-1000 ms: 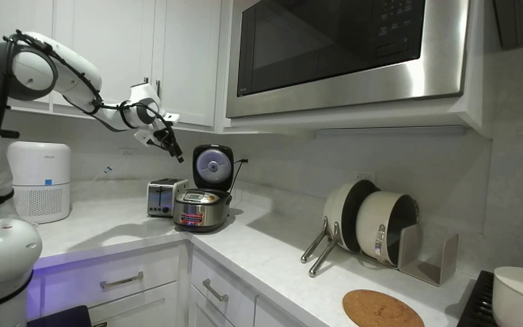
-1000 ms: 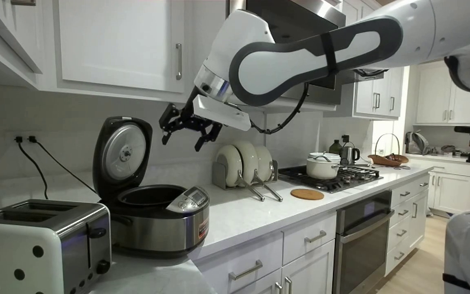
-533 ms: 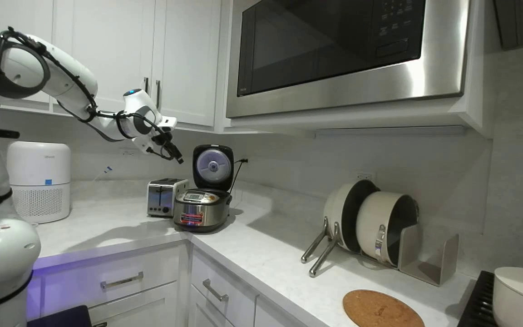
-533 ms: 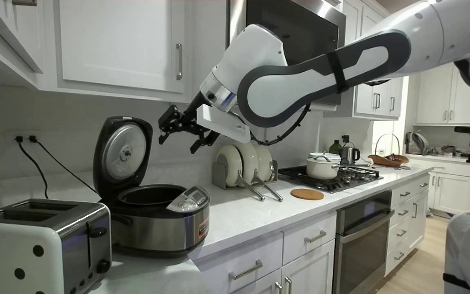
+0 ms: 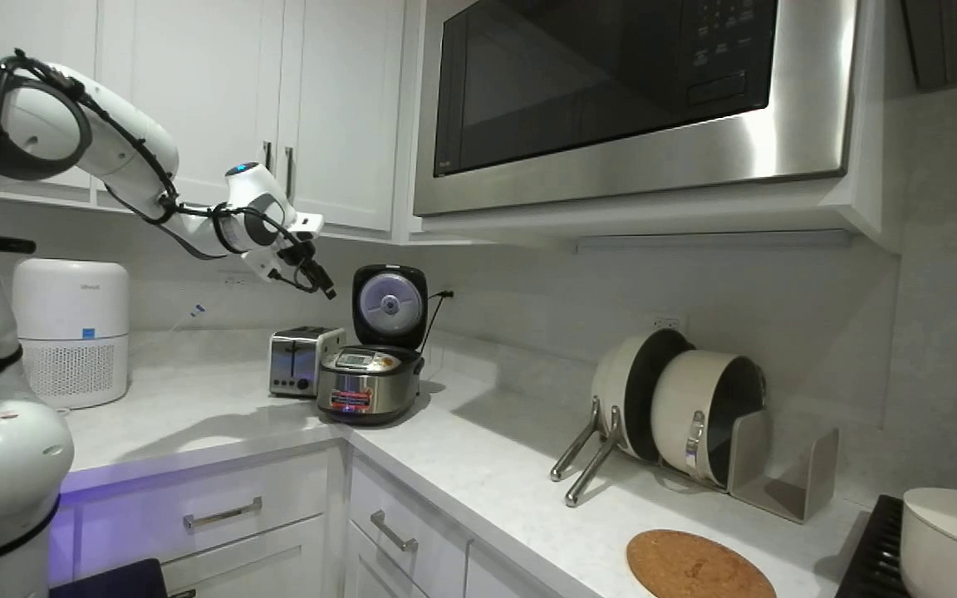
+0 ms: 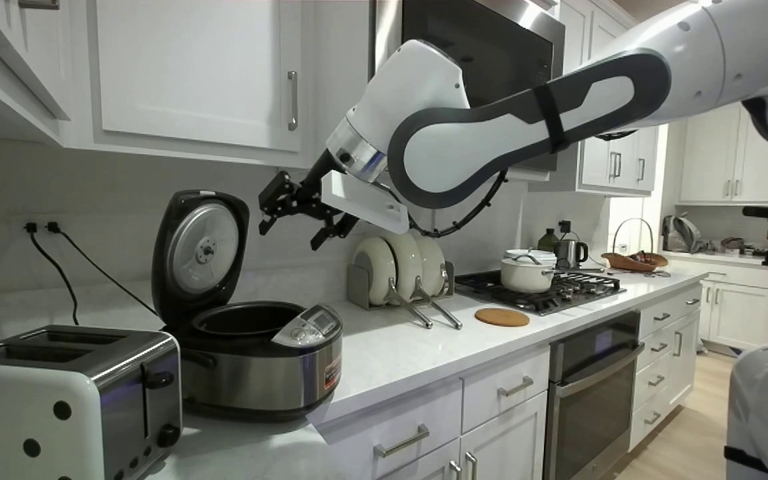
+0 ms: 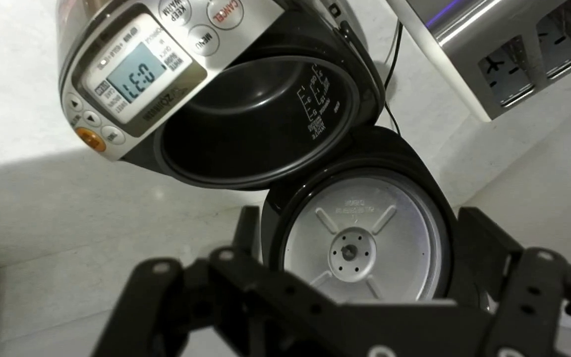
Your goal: Close the cooker
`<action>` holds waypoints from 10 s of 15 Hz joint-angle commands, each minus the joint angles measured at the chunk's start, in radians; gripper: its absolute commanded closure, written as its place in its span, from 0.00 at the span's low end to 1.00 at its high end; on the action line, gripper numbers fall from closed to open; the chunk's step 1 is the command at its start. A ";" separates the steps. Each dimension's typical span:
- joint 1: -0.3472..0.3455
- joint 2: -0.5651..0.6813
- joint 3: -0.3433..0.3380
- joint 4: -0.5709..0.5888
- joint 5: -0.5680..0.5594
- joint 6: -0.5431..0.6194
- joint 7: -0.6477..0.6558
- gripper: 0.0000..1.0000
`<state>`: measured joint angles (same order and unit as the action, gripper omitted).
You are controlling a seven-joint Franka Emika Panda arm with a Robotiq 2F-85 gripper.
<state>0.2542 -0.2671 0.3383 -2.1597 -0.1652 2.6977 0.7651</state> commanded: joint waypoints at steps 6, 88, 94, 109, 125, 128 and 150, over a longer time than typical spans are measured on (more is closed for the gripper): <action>0.000 0.080 0.037 0.239 -0.076 0.090 -0.185 0.00; 0.395 1.008 -0.321 1.625 -0.271 -0.724 -0.517 1.00; 0.397 1.001 -0.322 1.652 -0.273 -0.715 -0.512 1.00; 0.406 1.155 -0.384 1.810 -0.158 -0.536 -0.574 1.00; 0.410 1.150 -0.466 1.788 -0.177 -0.627 -0.566 1.00; 0.412 1.141 -0.469 1.782 -0.177 -0.651 -0.559 1.00; 0.435 1.088 -0.483 1.770 -0.195 -0.931 -0.644 1.00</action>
<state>0.6829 0.8424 -0.1273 -0.3687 -0.3510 1.8446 0.1559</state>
